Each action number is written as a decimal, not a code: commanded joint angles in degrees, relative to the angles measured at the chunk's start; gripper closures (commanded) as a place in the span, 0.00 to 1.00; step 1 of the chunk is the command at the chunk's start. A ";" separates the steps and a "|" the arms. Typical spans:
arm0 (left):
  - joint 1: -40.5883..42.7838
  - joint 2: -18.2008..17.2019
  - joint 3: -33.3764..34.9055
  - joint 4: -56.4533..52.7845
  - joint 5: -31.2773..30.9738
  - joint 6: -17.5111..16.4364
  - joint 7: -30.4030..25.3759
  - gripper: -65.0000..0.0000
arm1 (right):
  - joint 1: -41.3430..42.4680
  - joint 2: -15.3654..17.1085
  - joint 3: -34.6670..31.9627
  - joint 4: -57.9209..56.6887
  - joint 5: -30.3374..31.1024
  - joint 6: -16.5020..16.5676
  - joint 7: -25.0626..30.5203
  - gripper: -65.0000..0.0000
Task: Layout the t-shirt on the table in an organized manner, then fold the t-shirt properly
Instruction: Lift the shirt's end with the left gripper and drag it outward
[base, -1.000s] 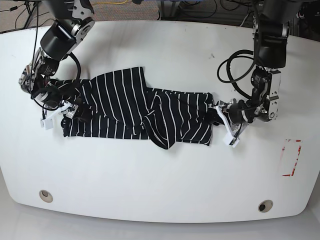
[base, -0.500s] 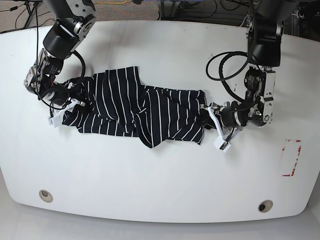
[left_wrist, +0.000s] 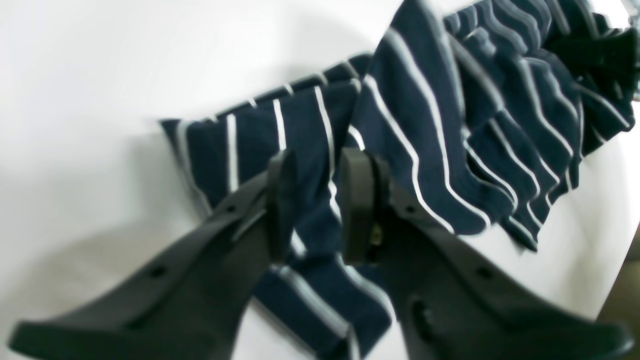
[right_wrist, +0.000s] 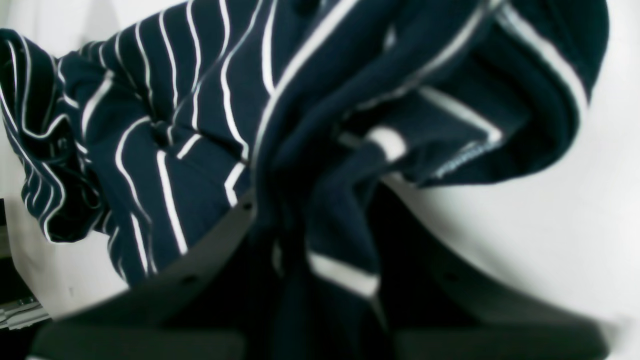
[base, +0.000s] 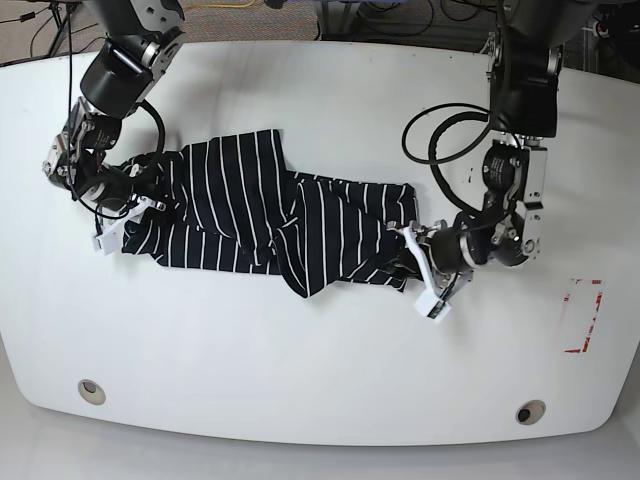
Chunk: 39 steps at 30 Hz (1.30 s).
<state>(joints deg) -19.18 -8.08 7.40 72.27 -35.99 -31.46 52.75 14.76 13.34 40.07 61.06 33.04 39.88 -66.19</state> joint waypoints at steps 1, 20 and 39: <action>-3.46 1.18 1.08 -2.51 -1.59 -0.41 -1.37 0.68 | 1.10 1.29 -0.12 0.79 0.50 0.12 0.48 0.91; -17.26 13.75 15.77 -25.81 -1.59 -0.32 -11.92 0.56 | 1.10 1.47 -0.29 0.79 0.50 0.12 0.48 0.91; -18.40 10.41 9.88 -11.22 -5.11 -0.32 -4.27 0.57 | 1.46 1.73 -0.29 0.88 0.50 0.12 0.48 0.91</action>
<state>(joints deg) -37.74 3.31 17.78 57.54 -40.53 -31.53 47.42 14.92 13.98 39.68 61.04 32.84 39.88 -66.22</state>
